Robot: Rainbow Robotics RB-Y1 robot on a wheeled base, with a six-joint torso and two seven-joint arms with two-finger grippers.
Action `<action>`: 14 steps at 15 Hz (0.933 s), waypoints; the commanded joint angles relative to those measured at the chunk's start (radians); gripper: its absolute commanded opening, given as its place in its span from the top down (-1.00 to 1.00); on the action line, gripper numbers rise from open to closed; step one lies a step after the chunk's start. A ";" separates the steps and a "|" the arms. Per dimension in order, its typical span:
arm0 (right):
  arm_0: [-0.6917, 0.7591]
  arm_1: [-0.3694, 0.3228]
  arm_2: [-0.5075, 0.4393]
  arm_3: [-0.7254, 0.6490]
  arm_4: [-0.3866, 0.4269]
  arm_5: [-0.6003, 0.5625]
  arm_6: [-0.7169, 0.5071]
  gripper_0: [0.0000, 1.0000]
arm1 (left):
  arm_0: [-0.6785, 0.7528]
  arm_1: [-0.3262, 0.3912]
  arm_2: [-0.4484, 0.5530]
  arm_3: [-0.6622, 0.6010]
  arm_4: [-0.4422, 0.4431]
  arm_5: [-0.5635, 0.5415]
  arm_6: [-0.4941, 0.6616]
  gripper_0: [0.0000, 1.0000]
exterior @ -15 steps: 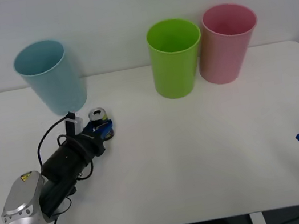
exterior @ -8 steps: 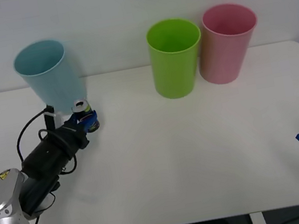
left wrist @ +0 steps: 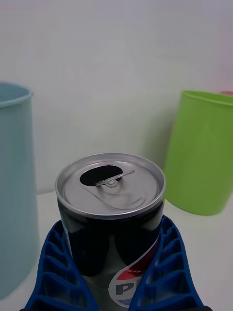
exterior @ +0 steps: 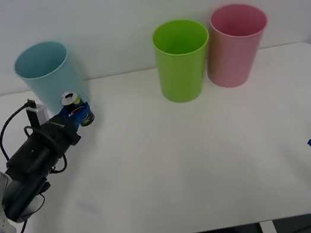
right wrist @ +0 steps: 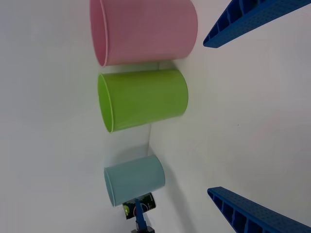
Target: Grasp the object on the table and drop it into the matching bin: aluminum can to the light blue bin, PET bottle to the pink bin.
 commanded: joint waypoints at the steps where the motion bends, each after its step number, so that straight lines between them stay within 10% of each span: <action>1: 0.000 0.000 0.000 0.000 0.000 0.000 0.000 -1.00 | 0.033 0.011 0.001 -0.082 0.038 0.001 0.027 1.00; 14: 0.000 0.000 0.000 0.000 0.000 0.000 0.000 -1.00 | -0.036 0.083 0.024 -0.292 -0.049 0.056 0.389 0.99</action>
